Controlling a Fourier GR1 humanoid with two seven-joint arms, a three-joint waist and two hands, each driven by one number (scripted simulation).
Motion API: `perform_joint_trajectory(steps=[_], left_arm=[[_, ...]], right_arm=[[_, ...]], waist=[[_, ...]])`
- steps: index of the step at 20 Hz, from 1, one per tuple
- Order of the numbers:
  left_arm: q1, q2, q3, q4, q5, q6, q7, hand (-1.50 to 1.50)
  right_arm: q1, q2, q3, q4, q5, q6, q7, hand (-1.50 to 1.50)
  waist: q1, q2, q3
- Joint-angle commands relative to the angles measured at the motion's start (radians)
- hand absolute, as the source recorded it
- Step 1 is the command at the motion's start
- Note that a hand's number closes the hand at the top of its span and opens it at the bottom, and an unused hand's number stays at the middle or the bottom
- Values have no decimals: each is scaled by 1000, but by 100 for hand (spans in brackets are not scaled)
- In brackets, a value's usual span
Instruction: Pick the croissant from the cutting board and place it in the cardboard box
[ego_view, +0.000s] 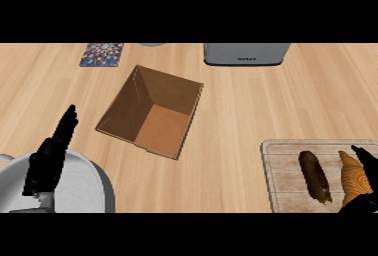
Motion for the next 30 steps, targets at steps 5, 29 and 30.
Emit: perform_joint_trajectory(steps=[5,29,30], left_arm=[[-58,-46,7,119,-52,14,-13,0],[-56,-49,-8,45,-61,-12,28,0],[-27,-44,5,19,-44,-24,45,0]], right_arm=[[49,70,-8,27,24,-39,-60,150],[-731,14,232,524,184,-227,-799,150],[-709,30,236,524,194,-248,-814,150]], waist=[[-6,3,-3],[31,10,-2],[20,6,-3]])
